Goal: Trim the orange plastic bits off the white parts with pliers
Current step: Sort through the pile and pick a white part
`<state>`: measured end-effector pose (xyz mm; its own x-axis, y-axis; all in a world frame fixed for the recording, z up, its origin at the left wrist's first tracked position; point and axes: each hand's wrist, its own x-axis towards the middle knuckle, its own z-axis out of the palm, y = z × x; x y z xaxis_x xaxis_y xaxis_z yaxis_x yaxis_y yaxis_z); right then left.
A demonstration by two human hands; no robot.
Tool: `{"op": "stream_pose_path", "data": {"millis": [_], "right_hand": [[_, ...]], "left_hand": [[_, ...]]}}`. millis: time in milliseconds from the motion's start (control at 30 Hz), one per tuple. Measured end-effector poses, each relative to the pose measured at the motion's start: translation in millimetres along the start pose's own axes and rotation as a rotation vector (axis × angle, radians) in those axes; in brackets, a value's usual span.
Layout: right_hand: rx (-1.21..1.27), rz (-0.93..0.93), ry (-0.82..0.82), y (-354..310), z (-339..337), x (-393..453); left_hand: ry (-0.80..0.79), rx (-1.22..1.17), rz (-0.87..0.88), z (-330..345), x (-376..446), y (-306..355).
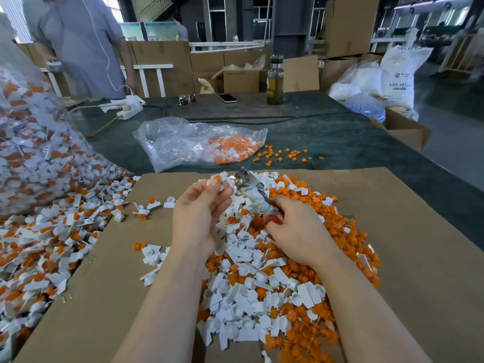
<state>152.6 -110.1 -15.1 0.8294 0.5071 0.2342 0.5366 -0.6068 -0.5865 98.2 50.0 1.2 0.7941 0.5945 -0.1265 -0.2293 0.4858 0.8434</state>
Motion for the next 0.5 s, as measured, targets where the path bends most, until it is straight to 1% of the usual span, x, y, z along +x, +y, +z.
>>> {"op": "stream_pose_path", "data": {"millis": [100, 233, 367, 500], "right_hand": [[-0.009, 0.031, 0.076, 4, -1, 1], [-0.037, 0.079, 0.149, 7, 0, 3], [-0.102, 0.141, 0.183, 11, 0, 4], [-0.125, 0.197, 0.181, 14, 0, 5]], "left_hand": [[0.164, -0.205, -0.126, -9, 5, 9], [0.349, -0.430, -0.178, -25, 15, 21], [0.428, -0.646, -0.175, -42, 23, 23], [0.462, -0.737, -0.153, -47, 26, 25]]}}
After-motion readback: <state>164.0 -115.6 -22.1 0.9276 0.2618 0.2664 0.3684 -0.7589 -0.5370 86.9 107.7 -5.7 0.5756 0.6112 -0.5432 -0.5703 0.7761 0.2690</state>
